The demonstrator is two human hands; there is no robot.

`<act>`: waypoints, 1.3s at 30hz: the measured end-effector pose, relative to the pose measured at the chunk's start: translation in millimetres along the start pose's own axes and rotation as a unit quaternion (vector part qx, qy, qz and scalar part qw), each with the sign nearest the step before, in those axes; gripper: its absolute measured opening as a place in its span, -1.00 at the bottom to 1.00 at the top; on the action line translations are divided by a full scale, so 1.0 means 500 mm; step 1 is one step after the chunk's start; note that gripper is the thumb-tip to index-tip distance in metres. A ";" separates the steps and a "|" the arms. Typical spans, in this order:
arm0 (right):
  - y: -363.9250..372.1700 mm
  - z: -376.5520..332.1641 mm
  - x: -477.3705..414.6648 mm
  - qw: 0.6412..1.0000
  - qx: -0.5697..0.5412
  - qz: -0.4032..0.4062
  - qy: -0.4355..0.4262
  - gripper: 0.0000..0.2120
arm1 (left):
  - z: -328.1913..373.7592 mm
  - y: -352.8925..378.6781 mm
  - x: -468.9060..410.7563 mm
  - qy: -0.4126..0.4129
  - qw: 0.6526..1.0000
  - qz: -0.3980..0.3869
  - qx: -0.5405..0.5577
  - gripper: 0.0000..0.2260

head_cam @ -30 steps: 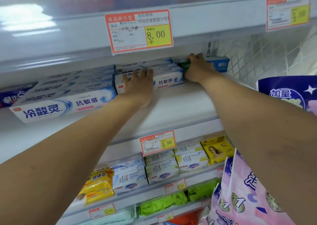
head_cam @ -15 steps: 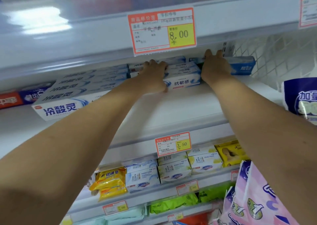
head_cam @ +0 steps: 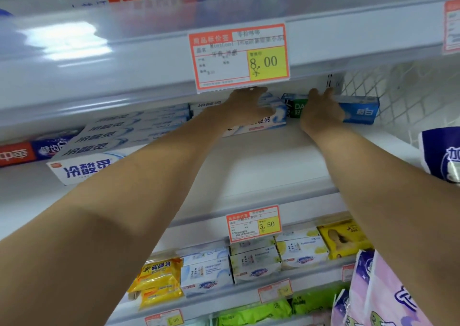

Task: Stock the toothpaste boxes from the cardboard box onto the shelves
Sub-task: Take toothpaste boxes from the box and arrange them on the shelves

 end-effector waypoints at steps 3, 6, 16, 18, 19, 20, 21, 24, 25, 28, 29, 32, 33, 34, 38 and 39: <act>0.004 -0.001 0.000 1.000 0.003 -0.003 -0.003 -0.54 | 0.048 0.023 -0.036 0.021 0.999 -0.023 0.028 -0.62; 0.010 -0.002 -0.003 1.000 0.017 -0.009 -0.005 -0.53 | 0.058 0.044 -0.074 0.031 0.998 -0.054 0.024 -0.63; 0.013 -0.009 -0.002 1.000 0.019 -0.007 -0.013 -0.52 | 0.042 0.049 -0.099 0.025 0.999 -0.008 -0.026 -0.61; 0.009 -0.014 0.002 1.000 0.017 -0.011 -0.018 -0.50 | 0.034 0.051 -0.101 0.026 0.999 -0.006 -0.033 -0.53; 0.007 -0.016 0.004 1.000 0.018 -0.012 -0.020 -0.49 | 0.031 0.051 -0.101 0.026 0.999 -0.003 -0.032 -0.50; 0.006 -0.017 0.006 0.999 0.019 -0.013 -0.022 -0.48 | 0.029 0.051 -0.101 0.026 0.999 -0.002 -0.032 -0.47; 0.005 -0.018 0.007 0.999 0.020 -0.013 -0.025 -0.48 | 0.028 0.050 -0.099 0.026 0.999 -0.004 -0.035 -0.46; 0.003 -0.018 0.004 0.999 0.018 -0.008 -0.033 -0.50 | 0.023 0.048 -0.097 0.020 0.999 -0.009 -0.029 -0.48; 0.004 -0.018 0.002 0.999 0.017 -0.005 -0.036 -0.52 | 0.023 0.047 -0.093 0.019 0.999 -0.011 -0.025 -0.50; 0.015 -0.016 -0.008 0.998 0.017 0.005 -0.053 -0.55 | 0.022 0.047 -0.085 0.023 1.000 -0.007 -0.009 -0.47; 0.018 -0.015 -0.011 0.998 0.014 0.006 -0.061 -0.55 | 0.022 0.046 -0.079 0.026 1.000 -0.005 -0.011 -0.40; 0.024 -0.011 -0.019 0.997 0.001 -0.003 -0.071 -0.54 | 0.014 0.047 -0.054 0.028 0.999 0.010 -0.044 -0.23; 0.024 -0.009 -0.020 0.997 -0.007 -0.009 -0.074 -0.53 | 0.012 0.047 -0.041 0.029 0.997 0.011 -0.064 -0.21; 0.021 -0.007 -0.021 0.997 -0.016 -0.016 -0.077 -0.51 | 0.009 0.047 -0.027 0.033 0.996 0.011 -0.082 -0.20; -0.002 -0.001 0.000 0.996 -0.046 -0.065 -0.050 -0.36 | 0.009 0.043 0.061 0.035 0.994 0.011 -0.106 -0.31; -0.010 -0.006 0.013 0.995 -0.051 -0.071 -0.042 -0.33 | 0.012 0.039 0.088 0.037 0.994 0.010 -0.103 -0.34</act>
Point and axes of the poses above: each hand's wrist, its own x-axis away from the middle knuckle, its own y-axis out of the palm, z = x × y, the point moved 4 cm from there along -x, towards the middle knuckle, and after that the axes turned 10 degrees about -y, right-handed, at the moved point
